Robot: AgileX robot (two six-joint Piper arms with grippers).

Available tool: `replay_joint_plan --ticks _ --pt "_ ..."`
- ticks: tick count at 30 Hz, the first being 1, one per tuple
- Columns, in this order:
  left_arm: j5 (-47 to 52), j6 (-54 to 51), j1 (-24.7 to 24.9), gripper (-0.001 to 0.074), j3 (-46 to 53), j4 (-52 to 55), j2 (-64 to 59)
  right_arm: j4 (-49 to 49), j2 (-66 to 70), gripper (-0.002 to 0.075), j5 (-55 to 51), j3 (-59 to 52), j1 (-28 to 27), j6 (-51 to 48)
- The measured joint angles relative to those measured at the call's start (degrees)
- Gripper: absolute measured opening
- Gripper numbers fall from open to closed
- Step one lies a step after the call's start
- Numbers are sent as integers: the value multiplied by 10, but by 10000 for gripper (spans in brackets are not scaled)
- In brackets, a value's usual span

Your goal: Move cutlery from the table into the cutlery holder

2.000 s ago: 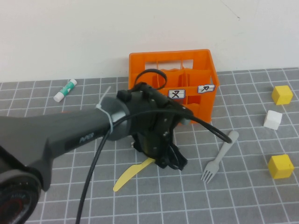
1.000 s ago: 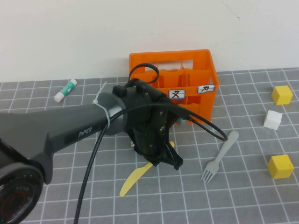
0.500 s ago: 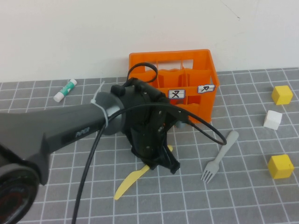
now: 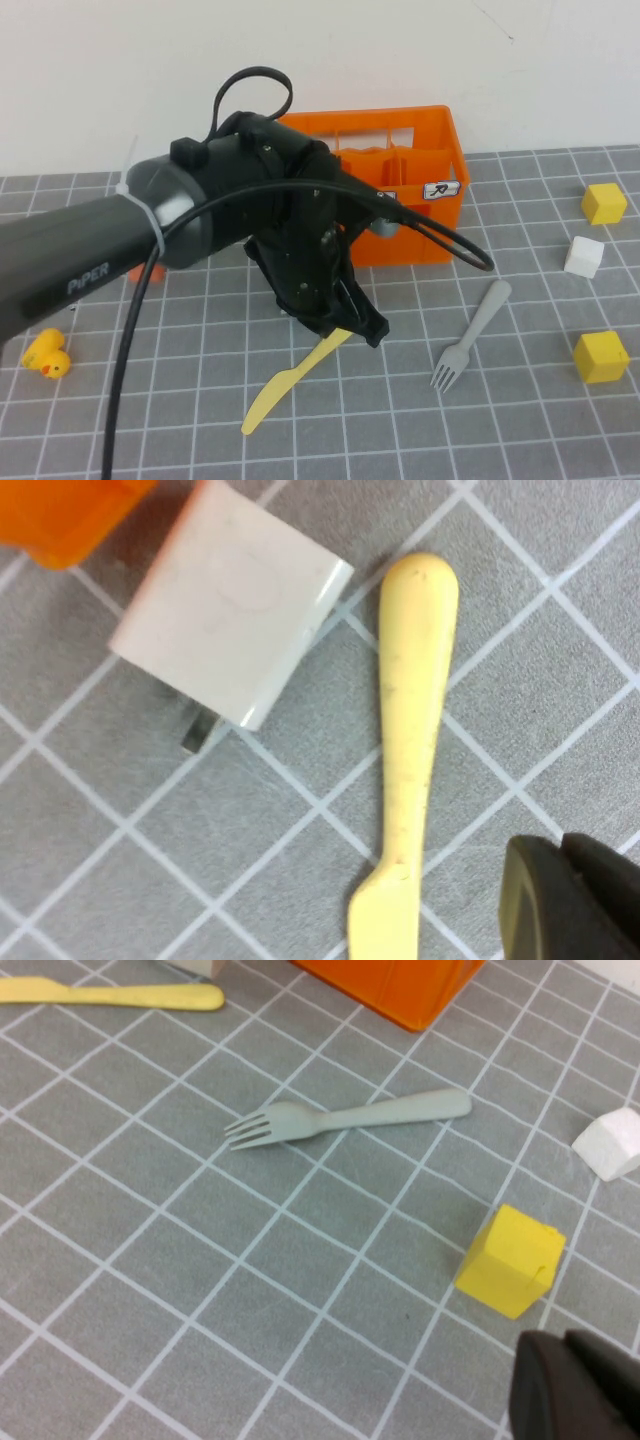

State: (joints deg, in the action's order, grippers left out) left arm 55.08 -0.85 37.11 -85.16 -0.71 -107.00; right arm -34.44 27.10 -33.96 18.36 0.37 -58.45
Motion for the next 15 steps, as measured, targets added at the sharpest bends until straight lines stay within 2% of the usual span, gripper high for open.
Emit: replay_joint_plan --ticks 5,15 --pt "1 -23 0 31 0 -23 -26 0 0 -3 1 0 0 0" --pt "-81 -18 1 252 0 -7 -64 0 0 -3 1 0 0 0"
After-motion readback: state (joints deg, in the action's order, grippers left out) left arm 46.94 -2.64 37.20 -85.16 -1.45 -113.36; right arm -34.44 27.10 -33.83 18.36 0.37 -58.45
